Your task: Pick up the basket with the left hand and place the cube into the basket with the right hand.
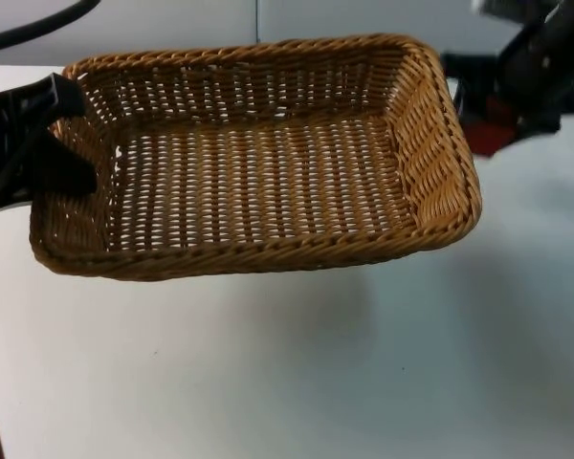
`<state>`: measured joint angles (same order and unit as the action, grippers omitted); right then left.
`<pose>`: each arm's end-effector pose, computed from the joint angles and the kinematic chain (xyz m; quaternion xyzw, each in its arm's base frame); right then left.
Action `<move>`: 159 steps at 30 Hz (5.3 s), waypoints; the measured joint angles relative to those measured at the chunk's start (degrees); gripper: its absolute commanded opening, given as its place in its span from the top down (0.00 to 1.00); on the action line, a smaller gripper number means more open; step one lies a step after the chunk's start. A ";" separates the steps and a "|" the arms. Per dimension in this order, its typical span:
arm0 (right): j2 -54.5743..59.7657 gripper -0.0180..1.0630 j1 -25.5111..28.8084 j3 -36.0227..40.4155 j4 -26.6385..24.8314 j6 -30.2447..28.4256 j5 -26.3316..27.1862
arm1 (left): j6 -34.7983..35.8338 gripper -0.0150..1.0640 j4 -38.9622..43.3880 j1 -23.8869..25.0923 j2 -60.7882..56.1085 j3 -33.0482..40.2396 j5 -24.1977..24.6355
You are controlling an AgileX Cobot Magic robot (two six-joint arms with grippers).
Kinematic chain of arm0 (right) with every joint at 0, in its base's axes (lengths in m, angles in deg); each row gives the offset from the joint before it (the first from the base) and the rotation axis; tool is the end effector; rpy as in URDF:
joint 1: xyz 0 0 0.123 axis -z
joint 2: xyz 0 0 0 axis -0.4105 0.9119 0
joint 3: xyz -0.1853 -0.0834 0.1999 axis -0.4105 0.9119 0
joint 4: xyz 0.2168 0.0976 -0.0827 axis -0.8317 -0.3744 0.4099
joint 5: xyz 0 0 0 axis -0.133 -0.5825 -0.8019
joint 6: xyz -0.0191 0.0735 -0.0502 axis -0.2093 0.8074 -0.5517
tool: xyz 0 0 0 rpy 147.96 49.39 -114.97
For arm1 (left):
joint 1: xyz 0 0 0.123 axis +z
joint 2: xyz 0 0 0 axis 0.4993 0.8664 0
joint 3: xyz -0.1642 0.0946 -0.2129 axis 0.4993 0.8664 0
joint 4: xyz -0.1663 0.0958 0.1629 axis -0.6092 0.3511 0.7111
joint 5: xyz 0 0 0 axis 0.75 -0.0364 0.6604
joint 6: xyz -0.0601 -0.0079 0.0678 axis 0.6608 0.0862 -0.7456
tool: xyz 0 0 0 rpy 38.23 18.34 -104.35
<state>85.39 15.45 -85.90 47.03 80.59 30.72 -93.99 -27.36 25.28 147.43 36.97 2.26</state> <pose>0.4569 0.0850 0.1821 -0.0046 0.9661 0.1162 0.2307 0.2757 -0.0648 0.1694 -0.0692 0.9020 -0.3060 0.2967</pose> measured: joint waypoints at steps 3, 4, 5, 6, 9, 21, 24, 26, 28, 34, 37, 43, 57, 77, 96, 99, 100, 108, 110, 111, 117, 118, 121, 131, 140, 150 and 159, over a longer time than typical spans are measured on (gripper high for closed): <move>-3.06 0.99 0.11 -5.49 5.44 3.18 0.00 | 0.00 0.99 0.00 0.00 0.00 0.00 0.00; -4.45 0.99 0.14 -8.73 6.89 4.02 -0.12 | 0.00 0.99 0.00 0.00 0.00 0.00 0.00; -5.52 0.99 0.23 -12.06 7.17 4.37 -0.55 | 0.00 0.99 0.00 0.00 0.00 0.00 0.00; -6.60 0.99 0.23 -14.86 6.47 4.64 -1.70 | 0.00 0.99 0.00 0.00 0.00 0.00 0.00; -7.86 0.99 0.23 -20.97 -0.14 2.07 -6.00 | 0.00 0.99 0.00 0.00 0.00 0.00 0.00; -5.85 0.99 -15.01 -24.14 -19.61 -9.54 -30.99 | 0.00 0.99 0.00 0.00 0.00 0.00 0.00; -4.45 0.99 -19.08 -24.14 -17.96 -7.46 -31.38 | 0.00 0.99 0.00 0.00 0.00 0.00 0.00; -3.09 0.99 -21.26 -24.14 -14.61 -5.18 -31.62 | 0.00 0.99 0.00 0.00 0.00 0.00 0.00; -2.31 0.99 -21.94 -24.14 -12.91 -4.00 -31.72 | 0.00 0.99 0.00 0.00 0.00 0.00 0.00; 0.48 0.99 -22.37 -21.96 -7.37 -0.77 -31.60 | 0.00 0.99 0.00 0.00 0.00 0.00 0.00; 0.47 0.99 -22.37 -19.95 -7.26 -0.64 -31.60 | 0.00 0.99 0.00 0.00 0.00 0.00 0.00; 0.73 0.94 -22.50 -13.68 -7.13 -0.42 -31.60 | 0.00 0.99 0.00 0.00 0.00 0.00 0.00; 0.82 0.13 -26.21 -11.57 -5.99 -5.82 -31.60 | 0.00 0.99 0.22 0.00 0.00 0.00 -0.10; -12.82 0.99 -16.26 -34.08 13.77 3.10 -30.95 | -0.11 0.99 0.31 0.00 0.00 0.00 -0.20; -32.80 0.99 7.15 -21.42 20.98 6.44 -31.62 | -0.11 0.99 0.31 0.00 0.00 0.00 -0.20; -35.22 0.99 7.24 -16.51 22.80 6.24 -31.62 | -0.11 0.99 0.31 0.00 0.00 0.00 -0.20; -35.22 0.99 7.24 -16.51 22.80 6.24 -31.62 | -0.11 0.99 0.31 0.00 0.00 0.00 -0.20; -41.10 0.99 7.24 -6.58 20.13 4.51 -29.09 | -0.11 0.99 0.05 0.00 1.84 -1.57 0.43; -42.30 0.99 7.24 -4.67 18.99 3.58 -27.91 | 0.22 0.99 0.98 0.00 5.14 -4.47 2.91; -42.30 0.99 7.24 -4.67 18.99 3.58 -27.91 | 0.22 0.99 0.98 0.00 5.14 -4.47 2.91; -44.43 0.99 7.24 -3.51 17.83 2.73 -27.37 | 6.10 0.99 9.26 0.00 15.52 -10.88 8.86; -44.93 0.99 7.24 -3.51 17.76 2.71 -27.37 | 7.49 0.99 11.29 0.00 17.17 -11.39 8.96; -46.16 0.99 7.24 -3.51 17.76 2.49 -27.37 | 9.82 0.97 17.94 0.00 21.17 -11.80 7.53; -48.27 0.99 7.24 -3.51 17.71 1.65 -27.37 | 10.55 0.22 19.06 0.00 22.08 -12.38 7.05; -49.35 0.99 7.24 -3.51 17.61 0.91 -27.76 | 10.66 0.47 18.98 0.00 21.94 -16.29 12.79; -52.32 0.99 7.24 -3.51 27.34 1.61 -28.71 | 13.95 0.99 31.75 -0.10 8.65 -25.40 9.82; -57.56 0.99 7.24 -3.51 30.96 2.30 -26.08 | 22.16 0.99 40.56 0.78 1.20 -26.66 3.00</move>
<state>27.83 22.69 -89.41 77.98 82.89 4.64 -71.82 13.20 26.06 148.63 10.32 5.26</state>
